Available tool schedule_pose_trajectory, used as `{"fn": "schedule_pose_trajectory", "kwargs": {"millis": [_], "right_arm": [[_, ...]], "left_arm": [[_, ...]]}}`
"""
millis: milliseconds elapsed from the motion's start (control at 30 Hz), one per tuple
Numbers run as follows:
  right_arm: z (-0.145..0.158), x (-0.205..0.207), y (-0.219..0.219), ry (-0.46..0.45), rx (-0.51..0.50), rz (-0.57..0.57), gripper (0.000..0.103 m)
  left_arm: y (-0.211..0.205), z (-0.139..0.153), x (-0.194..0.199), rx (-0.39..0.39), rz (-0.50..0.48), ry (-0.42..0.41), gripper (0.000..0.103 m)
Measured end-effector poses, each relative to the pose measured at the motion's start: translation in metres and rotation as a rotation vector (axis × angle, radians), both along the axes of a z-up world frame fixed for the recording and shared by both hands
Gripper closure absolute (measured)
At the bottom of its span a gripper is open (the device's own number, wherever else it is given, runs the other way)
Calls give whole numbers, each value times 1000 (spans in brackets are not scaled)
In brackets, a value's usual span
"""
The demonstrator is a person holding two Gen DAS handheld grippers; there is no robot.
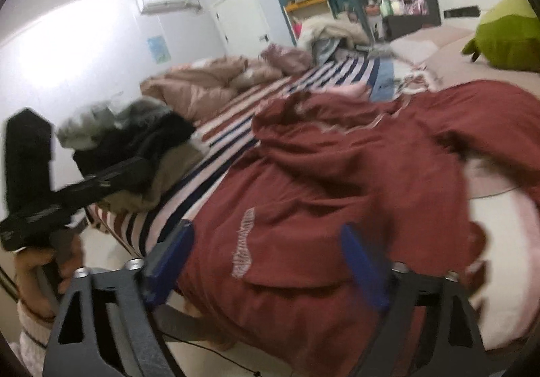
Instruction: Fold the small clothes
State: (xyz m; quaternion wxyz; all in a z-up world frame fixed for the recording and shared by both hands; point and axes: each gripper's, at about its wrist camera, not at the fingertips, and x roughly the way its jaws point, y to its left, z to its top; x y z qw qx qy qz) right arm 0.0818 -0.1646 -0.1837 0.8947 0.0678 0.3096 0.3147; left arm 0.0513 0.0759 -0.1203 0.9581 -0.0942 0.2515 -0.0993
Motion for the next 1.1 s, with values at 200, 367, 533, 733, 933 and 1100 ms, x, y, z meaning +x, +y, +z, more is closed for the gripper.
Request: {"fn": "schedule_pose_trajectory", "kwargs": {"millis": [200, 367, 533, 733, 933, 1100], "right_arm": [[-36, 24, 48, 70, -196, -57, 10], [-42, 22, 57, 8, -325, -166, 42], [-26, 16, 34, -1, -284, -168, 98], [12, -3, -18, -61, -210, -196, 101], [23, -11, -51, -43, -128, -128, 97], [-2, -2, 2, 7, -109, 25, 46]], "left_arm": [[31, -9, -7, -41, 7, -6, 29], [42, -14, -5, -64, 5, -6, 29], [44, -13, -6, -75, 6, -12, 29], [35, -7, -6, -54, 3, -17, 29], [17, -4, 1, -13, 15, 3, 29], [18, -2, 4, 0, 59, 13, 22]]}}
